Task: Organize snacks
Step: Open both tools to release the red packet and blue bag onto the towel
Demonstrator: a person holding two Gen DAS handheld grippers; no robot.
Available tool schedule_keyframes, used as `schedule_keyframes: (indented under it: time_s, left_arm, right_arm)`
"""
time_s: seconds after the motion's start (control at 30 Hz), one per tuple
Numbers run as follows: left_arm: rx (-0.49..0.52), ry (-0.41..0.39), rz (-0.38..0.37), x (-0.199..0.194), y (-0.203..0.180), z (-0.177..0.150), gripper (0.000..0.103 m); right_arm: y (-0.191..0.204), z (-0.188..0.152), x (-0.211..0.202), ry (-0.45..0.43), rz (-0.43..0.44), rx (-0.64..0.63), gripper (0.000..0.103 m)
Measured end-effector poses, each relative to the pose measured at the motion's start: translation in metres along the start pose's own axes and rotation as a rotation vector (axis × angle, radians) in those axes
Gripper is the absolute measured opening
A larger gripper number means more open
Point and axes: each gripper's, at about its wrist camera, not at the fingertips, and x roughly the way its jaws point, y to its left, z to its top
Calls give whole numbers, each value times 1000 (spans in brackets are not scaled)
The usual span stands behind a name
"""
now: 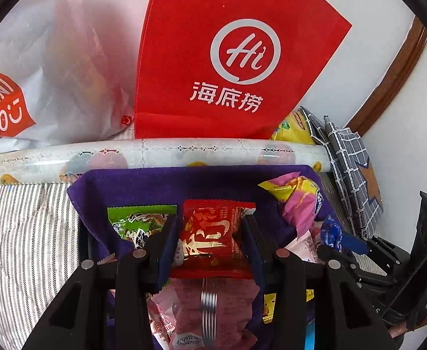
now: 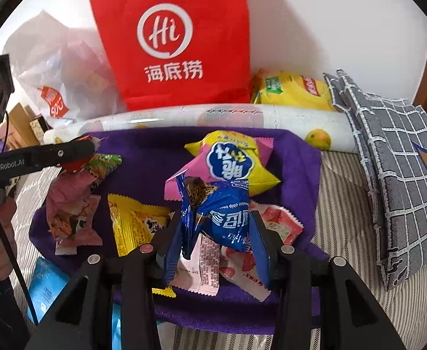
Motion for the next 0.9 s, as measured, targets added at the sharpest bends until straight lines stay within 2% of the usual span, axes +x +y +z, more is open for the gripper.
schedule_keyframes:
  time_s: [0.33,0.5,0.63,0.9]
  left_arm:
    - [12,25,-13,6,-3,-3,42]
    - [19,42,-6,6,-6,-3,44]
    - [26,42,5,2,-9,-2,58]
    - [35,7,19,-21,-17,-4,66]
  right_arm:
    - [3,-2,0,9,23,-8,46]
    - [3,-1,-10,-19,40,-2,51]
    - [2,-1,-14,-25,78,13,52]
    - [5,0,-16,-15,64,18,52]
